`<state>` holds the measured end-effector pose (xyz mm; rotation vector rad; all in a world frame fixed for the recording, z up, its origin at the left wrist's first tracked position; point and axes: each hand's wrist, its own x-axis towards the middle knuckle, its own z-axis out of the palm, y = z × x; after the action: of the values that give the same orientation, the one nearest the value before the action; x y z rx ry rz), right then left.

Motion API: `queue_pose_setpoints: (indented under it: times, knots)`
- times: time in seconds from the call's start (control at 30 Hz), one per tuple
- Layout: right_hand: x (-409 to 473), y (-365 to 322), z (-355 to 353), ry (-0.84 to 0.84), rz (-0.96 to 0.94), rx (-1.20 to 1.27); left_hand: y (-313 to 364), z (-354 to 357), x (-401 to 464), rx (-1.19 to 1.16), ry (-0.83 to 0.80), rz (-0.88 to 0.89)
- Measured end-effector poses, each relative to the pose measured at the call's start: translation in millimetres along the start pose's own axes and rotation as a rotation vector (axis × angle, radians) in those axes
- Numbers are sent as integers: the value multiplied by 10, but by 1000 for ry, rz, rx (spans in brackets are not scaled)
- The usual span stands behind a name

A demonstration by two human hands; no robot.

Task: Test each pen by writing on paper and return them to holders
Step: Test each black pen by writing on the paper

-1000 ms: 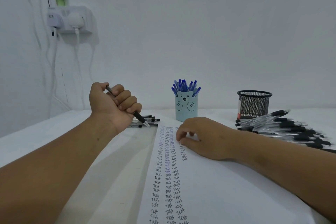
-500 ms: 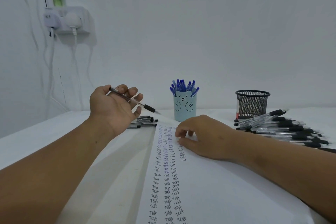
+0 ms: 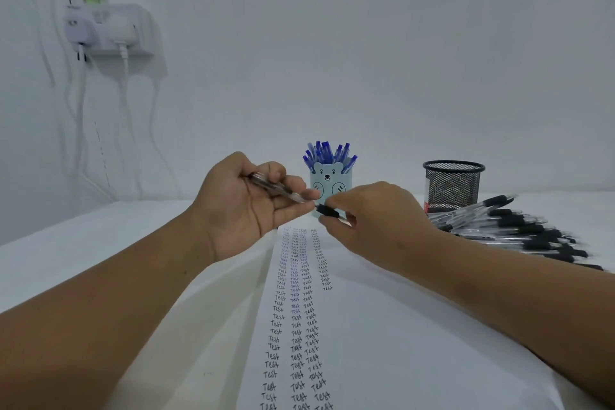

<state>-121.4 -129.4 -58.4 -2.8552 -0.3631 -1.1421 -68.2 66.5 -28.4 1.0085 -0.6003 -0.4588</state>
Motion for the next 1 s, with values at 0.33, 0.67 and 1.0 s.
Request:
queue_pose_setpoints:
  times: [0.33,0.67,1.0]
  knots:
    - [18,79,-3,-99,78,-48,-93,-87,5,533,136,-39]
    - [55,123,-34,-35,445,703,-89,-352,-82,1507,-88,-212]
    - [35,-29,-176,-417,588,1297,-114,-330,-62,1551,-107,-220]
